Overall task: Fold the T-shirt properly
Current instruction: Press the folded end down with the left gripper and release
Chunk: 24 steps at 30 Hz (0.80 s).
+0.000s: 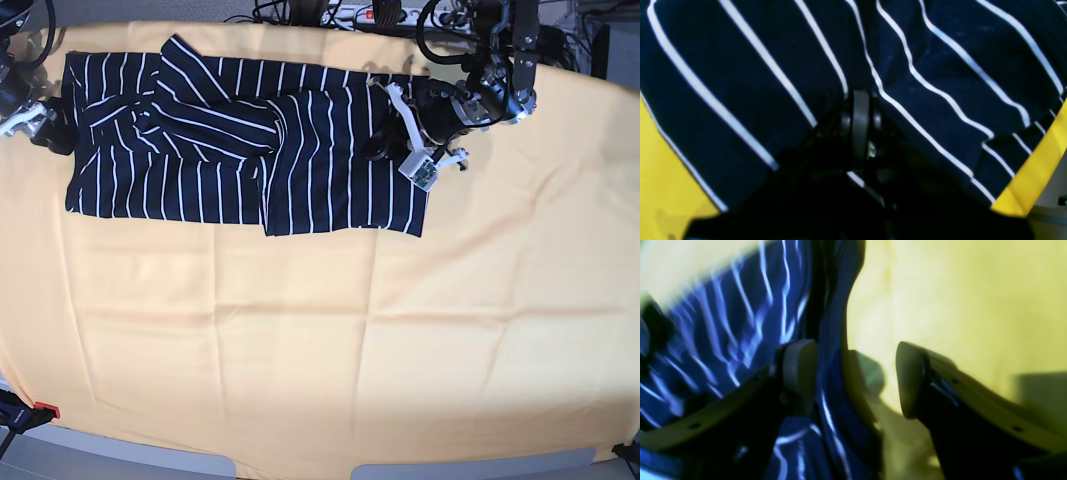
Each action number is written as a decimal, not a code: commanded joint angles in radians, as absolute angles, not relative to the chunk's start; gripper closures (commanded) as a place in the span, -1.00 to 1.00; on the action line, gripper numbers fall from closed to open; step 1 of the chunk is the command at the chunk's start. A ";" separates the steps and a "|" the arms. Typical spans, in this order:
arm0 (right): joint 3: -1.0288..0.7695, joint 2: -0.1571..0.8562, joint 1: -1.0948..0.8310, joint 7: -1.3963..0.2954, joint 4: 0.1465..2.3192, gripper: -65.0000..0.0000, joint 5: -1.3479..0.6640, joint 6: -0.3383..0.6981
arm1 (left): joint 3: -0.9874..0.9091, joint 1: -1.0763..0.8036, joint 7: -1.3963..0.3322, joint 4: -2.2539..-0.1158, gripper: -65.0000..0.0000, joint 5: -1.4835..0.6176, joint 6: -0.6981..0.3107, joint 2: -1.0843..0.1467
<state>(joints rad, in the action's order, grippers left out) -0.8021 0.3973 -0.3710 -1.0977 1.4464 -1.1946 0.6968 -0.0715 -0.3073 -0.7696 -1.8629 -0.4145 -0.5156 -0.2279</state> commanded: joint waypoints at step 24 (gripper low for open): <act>-0.547 0.386 -0.366 -1.304 1.440 0.68 -1.417 0.698 | -0.081 -0.297 -0.755 -1.881 1.00 -0.478 -0.515 -0.233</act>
<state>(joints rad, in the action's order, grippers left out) -0.5415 0.3737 -0.3557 -1.2846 1.4353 -1.4273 0.7128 -0.0753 -0.3046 -0.7715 -1.8629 -0.4614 -0.5152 -0.2276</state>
